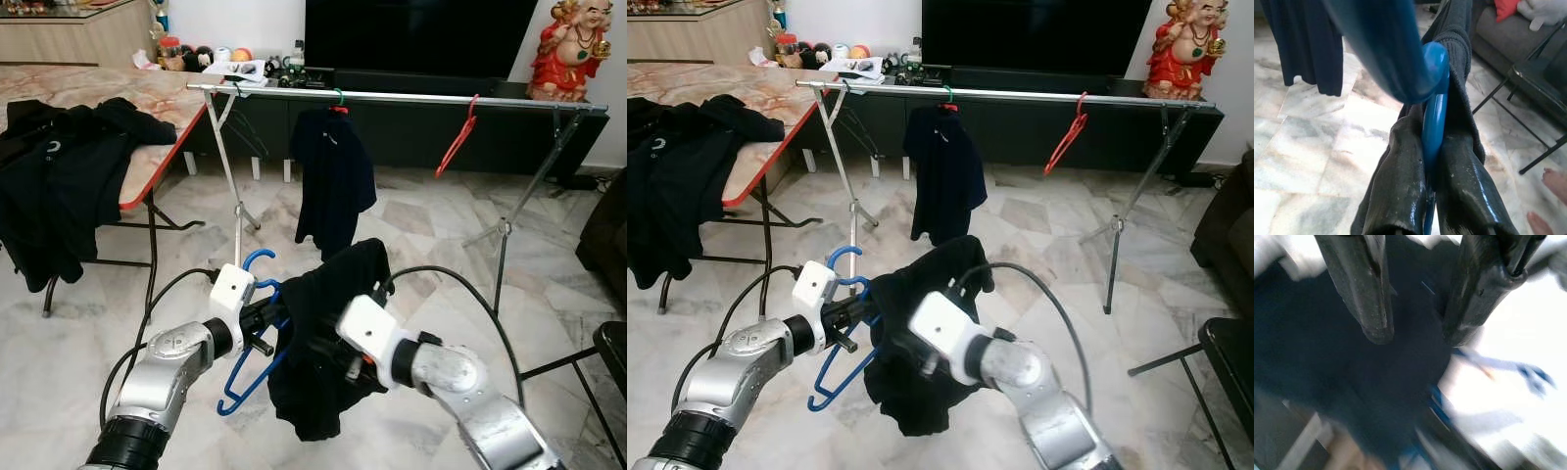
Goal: Hang hanger
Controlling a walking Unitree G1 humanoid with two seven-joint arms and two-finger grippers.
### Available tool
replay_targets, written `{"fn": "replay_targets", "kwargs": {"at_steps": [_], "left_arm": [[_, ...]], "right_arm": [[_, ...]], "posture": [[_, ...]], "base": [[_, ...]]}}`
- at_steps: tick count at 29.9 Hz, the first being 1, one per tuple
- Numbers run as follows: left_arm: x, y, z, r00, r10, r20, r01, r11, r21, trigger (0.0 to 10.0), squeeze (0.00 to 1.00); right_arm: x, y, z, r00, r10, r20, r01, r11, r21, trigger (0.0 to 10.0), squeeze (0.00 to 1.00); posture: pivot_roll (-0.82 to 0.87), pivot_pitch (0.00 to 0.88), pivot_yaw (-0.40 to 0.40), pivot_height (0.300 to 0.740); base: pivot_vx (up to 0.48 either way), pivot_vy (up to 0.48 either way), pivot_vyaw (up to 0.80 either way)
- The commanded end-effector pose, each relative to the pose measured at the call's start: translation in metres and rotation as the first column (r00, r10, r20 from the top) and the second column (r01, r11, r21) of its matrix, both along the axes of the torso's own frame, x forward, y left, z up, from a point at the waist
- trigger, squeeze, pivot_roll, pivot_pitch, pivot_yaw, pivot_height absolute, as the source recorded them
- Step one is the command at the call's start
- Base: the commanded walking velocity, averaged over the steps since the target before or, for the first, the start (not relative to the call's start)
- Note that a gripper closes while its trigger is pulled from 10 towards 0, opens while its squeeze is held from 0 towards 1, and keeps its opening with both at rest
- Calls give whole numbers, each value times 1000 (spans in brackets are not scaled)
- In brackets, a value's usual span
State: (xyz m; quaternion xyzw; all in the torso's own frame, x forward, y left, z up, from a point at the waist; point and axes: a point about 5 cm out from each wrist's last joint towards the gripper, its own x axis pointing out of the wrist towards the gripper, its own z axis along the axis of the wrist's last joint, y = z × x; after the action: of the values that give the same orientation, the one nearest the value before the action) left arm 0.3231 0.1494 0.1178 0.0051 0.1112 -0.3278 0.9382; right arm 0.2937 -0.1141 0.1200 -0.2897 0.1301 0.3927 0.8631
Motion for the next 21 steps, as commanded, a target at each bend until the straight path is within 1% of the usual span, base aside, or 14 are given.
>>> {"fn": "replay_targets", "kwargs": {"at_steps": [1,2,4,5,6,7,8,9,10,12,14,15,18,21], "left_arm": [[-2,1,6,998,-41,52,39,998,45,10000,0],[-2,1,6,998,-41,52,39,998,45,10000,0],[-6,5,1,996,-73,53,68,993,93,10000,0],[-6,5,1,996,-73,53,68,993,93,10000,0],[-8,7,-1,995,-89,54,83,991,105,10000,0],[-9,7,-1,993,-105,59,98,989,110,10000,0],[-11,7,-1,990,-125,63,117,986,120,10000,0],[-16,5,-1,980,-187,72,176,974,143,10000,0],[-16,5,-1,980,-187,72,176,974,143,10000,0],[-21,3,1,963,-251,98,232,957,172,10000,0],[-25,0,2,943,-310,122,281,936,210,10000,0],[-32,-2,2,922,-376,87,354,914,200,10000,0],[-36,-3,3,904,-422,73,402,895,193,10000,0],[-40,-1,4,881,-470,52,449,867,218,10000,0]], "right_arm": [[22,-21,22,979,-159,125,154,987,51,10000,1000],[22,-21,22,979,-159,125,154,987,51,10000,1000],[33,-31,51,955,-229,190,188,959,210,10000,1000],[33,-31,51,955,-229,190,188,959,210,10000,1000],[35,-33,65,951,-212,225,153,955,253,10000,941],[35,-33,69,953,-195,231,130,954,271,10000,506],[35,-33,72,958,-162,235,96,958,269,10000,0],[31,-28,75,971,-35,235,-25,968,249,10000,0],[31,-28,75,971,-35,235,-25,968,249,10000,0],[25,-23,72,971,115,210,-160,963,216,10000,0],[21,-21,63,958,244,150,-267,949,165,10000,0],[16,-23,50,933,353,68,-359,929,93,10000,0],[14,-26,43,907,421,11,-421,905,61,10000,0],[21,-32,40,889,454,-56,-453,891,29,10000,0]], "posture": [[84,40,-25,740],[84,40,-25,740],[80,41,-22,740],[80,41,-22,740],[74,43,-19,740],[74,43,-19,740],[74,43,-19,740],[75,44,-16,740],[75,44,-16,740],[72,42,-14,740],[73,42,-13,740],[76,42,-12,740],[76,42,-12,740],[81,40,-8,740]], "base": [[0,0,0],[0,0,0],[0,0,0],[0,0,0],[0,0,0],[0,0,0],[0,0,0],[0,0,0],[0,0,0],[0,0,0],[0,0,0],[0,0,0],[0,0,0],[0,0,0]]}}
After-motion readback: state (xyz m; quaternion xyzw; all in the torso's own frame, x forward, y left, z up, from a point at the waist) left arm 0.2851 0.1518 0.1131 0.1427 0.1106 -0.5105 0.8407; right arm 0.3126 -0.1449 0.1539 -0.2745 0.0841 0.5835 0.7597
